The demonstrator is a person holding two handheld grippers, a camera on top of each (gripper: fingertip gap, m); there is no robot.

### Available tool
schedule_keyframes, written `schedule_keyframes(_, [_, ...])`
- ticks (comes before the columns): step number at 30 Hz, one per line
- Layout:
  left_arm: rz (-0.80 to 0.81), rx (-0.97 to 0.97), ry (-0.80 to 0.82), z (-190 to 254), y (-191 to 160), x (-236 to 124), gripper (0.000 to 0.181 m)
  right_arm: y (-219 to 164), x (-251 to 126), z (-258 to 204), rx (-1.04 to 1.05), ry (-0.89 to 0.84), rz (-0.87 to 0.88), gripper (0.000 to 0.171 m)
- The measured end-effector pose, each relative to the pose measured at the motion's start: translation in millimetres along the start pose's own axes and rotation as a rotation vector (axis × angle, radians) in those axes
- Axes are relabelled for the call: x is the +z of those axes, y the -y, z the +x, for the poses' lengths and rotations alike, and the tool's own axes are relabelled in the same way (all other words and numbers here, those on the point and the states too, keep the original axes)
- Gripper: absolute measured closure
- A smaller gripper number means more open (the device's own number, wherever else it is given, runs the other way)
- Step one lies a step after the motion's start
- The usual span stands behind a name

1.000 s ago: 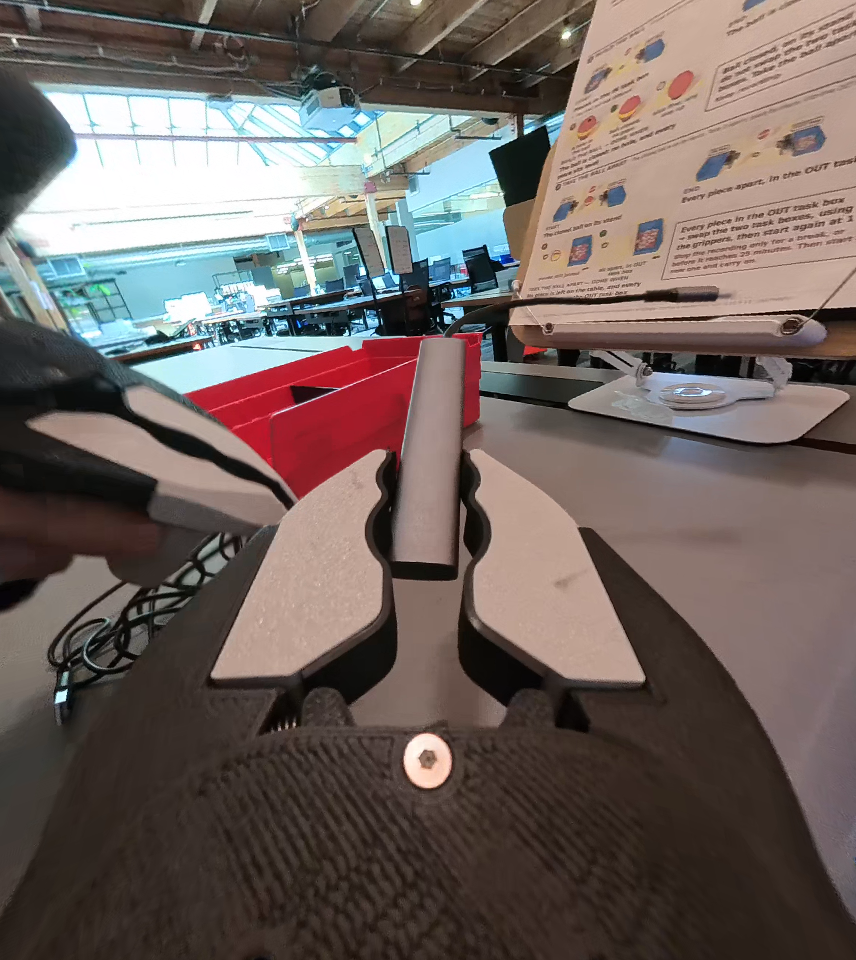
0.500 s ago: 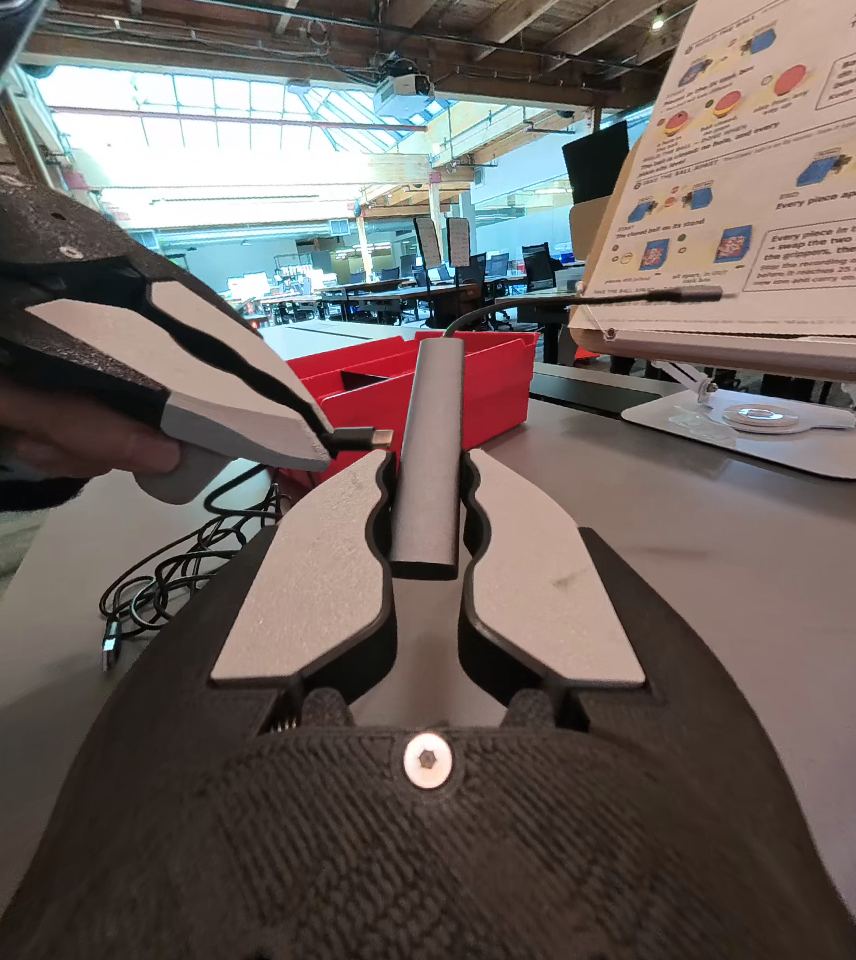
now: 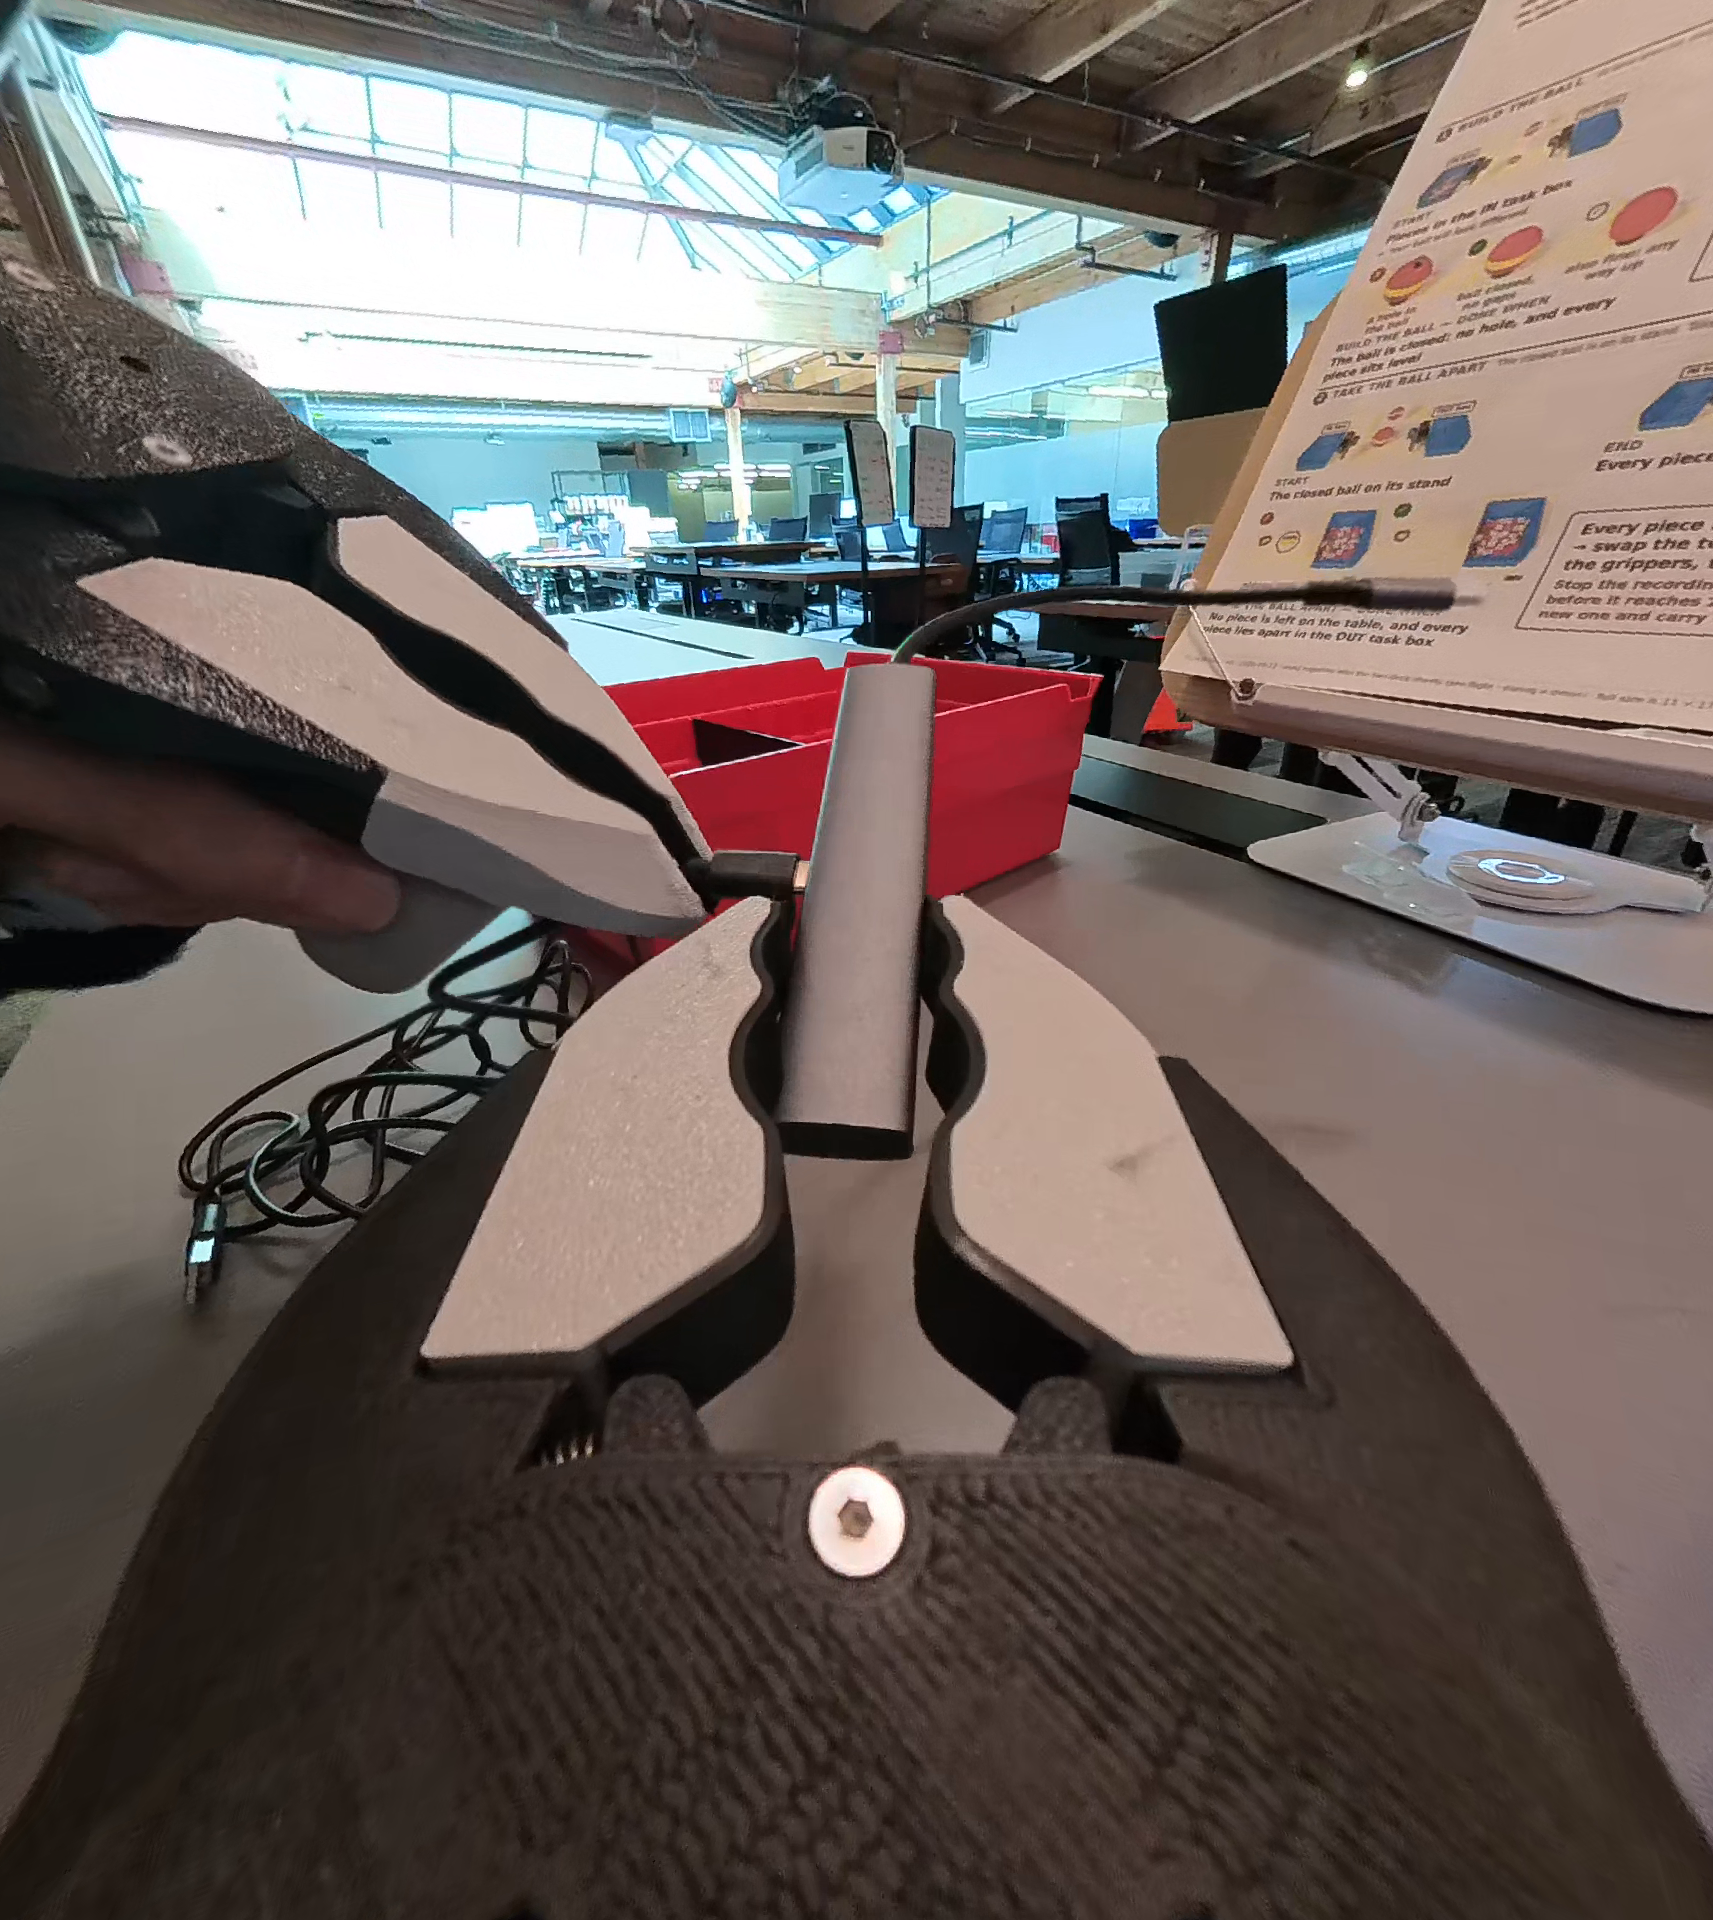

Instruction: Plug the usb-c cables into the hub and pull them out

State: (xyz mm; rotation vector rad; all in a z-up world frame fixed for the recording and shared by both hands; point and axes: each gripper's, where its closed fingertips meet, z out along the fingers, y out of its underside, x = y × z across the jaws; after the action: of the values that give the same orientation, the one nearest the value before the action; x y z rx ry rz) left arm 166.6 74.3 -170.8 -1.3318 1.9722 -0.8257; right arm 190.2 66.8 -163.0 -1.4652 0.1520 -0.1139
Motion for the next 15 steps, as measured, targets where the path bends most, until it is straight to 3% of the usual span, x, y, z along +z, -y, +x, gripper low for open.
schedule_keyframes(15, [0.032, 0.069, 0.065, -4.7, -13.1, 5.2, 0.179, -8.4, 3.4, -6.4, -0.168, -0.062, -0.069, 0.146])
